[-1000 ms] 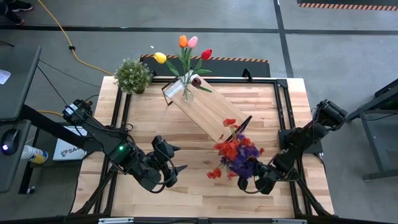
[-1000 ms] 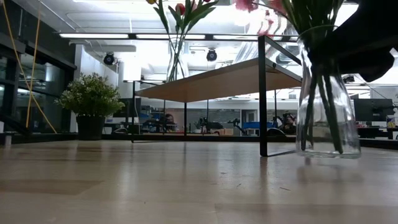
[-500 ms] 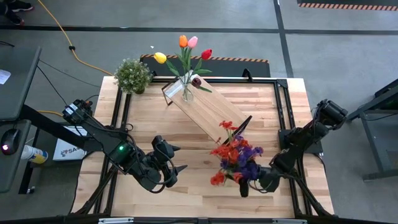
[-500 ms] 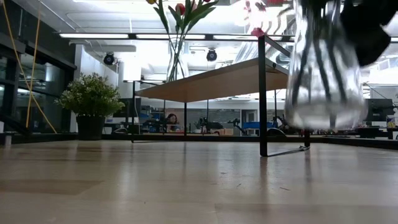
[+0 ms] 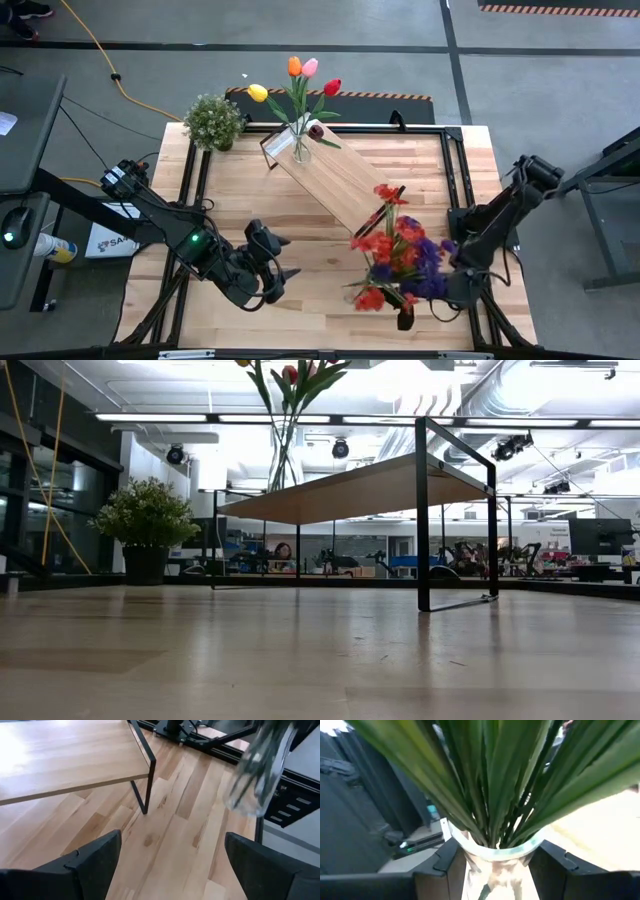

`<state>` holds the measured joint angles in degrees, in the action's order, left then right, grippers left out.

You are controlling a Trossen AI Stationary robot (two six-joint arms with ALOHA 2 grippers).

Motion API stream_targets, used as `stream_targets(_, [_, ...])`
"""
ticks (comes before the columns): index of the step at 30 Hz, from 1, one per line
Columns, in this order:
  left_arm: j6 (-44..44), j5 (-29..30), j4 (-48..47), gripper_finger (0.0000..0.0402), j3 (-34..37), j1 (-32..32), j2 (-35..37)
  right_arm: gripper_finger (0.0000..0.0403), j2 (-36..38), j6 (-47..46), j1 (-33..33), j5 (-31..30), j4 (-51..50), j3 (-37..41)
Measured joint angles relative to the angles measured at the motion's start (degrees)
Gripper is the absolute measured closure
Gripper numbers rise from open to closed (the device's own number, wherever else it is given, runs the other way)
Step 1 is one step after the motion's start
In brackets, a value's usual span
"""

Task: Pick and place flowers into a vace then onto a shelf
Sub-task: Put the transparent flower vase on the shelf

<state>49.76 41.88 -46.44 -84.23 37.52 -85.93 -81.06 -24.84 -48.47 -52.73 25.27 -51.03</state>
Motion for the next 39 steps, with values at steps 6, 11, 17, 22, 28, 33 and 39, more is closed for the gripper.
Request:
stream_targets(6, [0.2,-1.4,0.1,0.0014,0.0,0.0,0.0,0.0237,0.6,-0.5,1.1,-3.0,-22.4,-14.5])
stream_targets(11, [0.2,-1.9,0.5,0.0014,0.0,0.0,0.0,0.0237,0.6,-1.1,3.9,-3.6,-42.9,-26.3])
stream_targets(17, [0.3,-2.0,0.5,0.0014,0.0,0.0,0.0,0.0237,0.8,-9.4,9.5,-4.2,-68.4,-36.5])
stream_targets(22, [0.2,-1.9,0.5,0.0014,0.0,0.0,-0.2,0.0237,4.1,-11.1,13.6,-3.9,-74.5,-36.3])
stream_targets(28, [0.2,-2.1,0.5,0.0014,0.0,0.0,-0.2,0.0237,11.7,-11.4,17.7,-3.3,-72.7,-29.4])
stream_targets(33, [0.2,-2.0,0.5,0.0014,0.0,0.0,-0.2,0.0237,17.3,-10.5,21.3,-2.0,-65.1,-20.3])
stream_targets(39, [0.2,-1.9,0.5,0.0014,0.0,0.0,-0.2,0.0237,19.7,-5.7,26.7,2.5,-49.7,-8.8])
